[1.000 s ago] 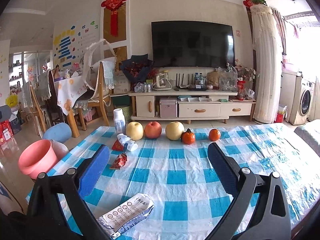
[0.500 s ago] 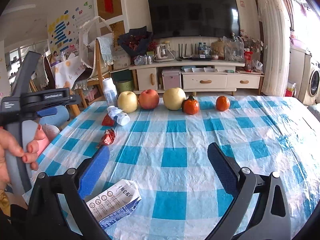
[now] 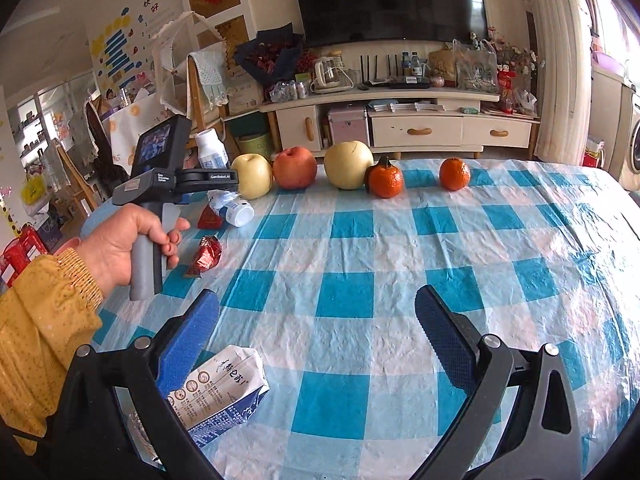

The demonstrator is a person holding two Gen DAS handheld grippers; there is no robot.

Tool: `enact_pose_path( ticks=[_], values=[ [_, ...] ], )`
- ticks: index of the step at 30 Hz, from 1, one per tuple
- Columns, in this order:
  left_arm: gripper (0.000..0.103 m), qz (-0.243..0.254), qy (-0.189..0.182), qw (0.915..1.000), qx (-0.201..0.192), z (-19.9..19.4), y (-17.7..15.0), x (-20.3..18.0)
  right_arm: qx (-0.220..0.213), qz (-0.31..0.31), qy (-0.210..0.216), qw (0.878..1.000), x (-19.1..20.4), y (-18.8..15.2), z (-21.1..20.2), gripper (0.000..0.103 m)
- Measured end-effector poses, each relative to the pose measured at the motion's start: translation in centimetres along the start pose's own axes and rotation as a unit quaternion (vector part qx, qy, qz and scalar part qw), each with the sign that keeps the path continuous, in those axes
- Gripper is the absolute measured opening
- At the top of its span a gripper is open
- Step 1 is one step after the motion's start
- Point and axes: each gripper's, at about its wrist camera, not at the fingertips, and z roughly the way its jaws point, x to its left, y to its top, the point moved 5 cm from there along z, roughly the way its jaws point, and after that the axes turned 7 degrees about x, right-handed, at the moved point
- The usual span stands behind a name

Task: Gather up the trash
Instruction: 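Move both tools back over the table toward the remaining items, then grasp the red snack packet with the left gripper while the right gripper grasps the white yogurt bottle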

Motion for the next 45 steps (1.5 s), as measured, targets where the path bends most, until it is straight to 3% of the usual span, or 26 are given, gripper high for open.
enact_pose_path(
  ticks=[3,4,5,8,11,20,23,26,29,30,33,36,40,45],
  values=[
    [0.094,0.001,-0.005,0.9997,0.022,2.0,0.3,0.1,0.010,0.000,0.002,1.000,0.0,-0.2,0.3,0.099],
    [0.090,0.003,-0.010,0.9995,0.029,2.6,0.3,0.0,0.011,0.001,0.003,1.000,0.0,-0.2,0.3,0.099],
    [0.077,0.007,-0.015,0.9991,0.038,3.1,0.0,-0.2,0.011,0.001,0.003,1.000,-0.1,-0.2,0.4,0.099],
    [0.059,0.017,-0.029,0.9985,0.044,3.4,-0.4,-0.9,0.017,0.004,0.004,1.000,-0.2,-0.2,0.6,0.099],
    [0.056,0.049,-0.033,0.9970,0.050,2.7,-1.5,-2.3,0.019,0.005,0.002,1.000,-0.4,-0.2,0.7,0.099],
    [0.055,0.138,-0.082,0.9849,0.066,-2.0,-9.4,-7.0,0.033,0.009,0.001,0.999,-1.0,-0.3,1.5,0.099],
    [0.055,0.146,-0.119,0.9795,0.071,-3.8,-12.1,-8.1,0.046,0.010,0.017,0.999,-0.9,-0.5,2.1,0.099],
    [0.056,0.136,-0.136,0.9800,0.051,-6.3,-13.3,-7.7,0.067,0.010,0.040,0.997,-0.6,-0.9,2.9,0.099],
    [0.079,0.134,-0.113,0.9843,0.016,-9.2,-13.7,-5.5,0.085,0.016,0.070,0.994,-0.1,-1.2,3.6,0.099],
    [0.080,0.139,-0.098,0.9854,0.002,-10.1,-13.9,-4.7,0.088,0.014,0.079,0.993,0.3,-1.2,3.8,0.099],
    [0.081,0.158,-0.073,0.9846,-0.006,-11.1,-14.8,-2.3,0.096,0.013,0.116,0.988,1.4,-1.0,4.2,0.099],
    [0.081,0.169,-0.051,0.9842,0.013,-10.2,-15.4,-1.5,0.101,0.014,0.141,0.985,2.5,-0.8,4.7,0.099],
    [0.081,0.157,-0.074,0.9847,0.019,-9.6,-16.0,-1.1,0.112,0.013,0.147,0.983,3.3,-0.4,6.2,0.099],
    [0.081,0.173,-0.071,0.9815,0.043,-7.3,-17.1,-2.1,0.132,0.029,0.159,0.978,3.2,-0.4,8.0,0.095]
  ],
)
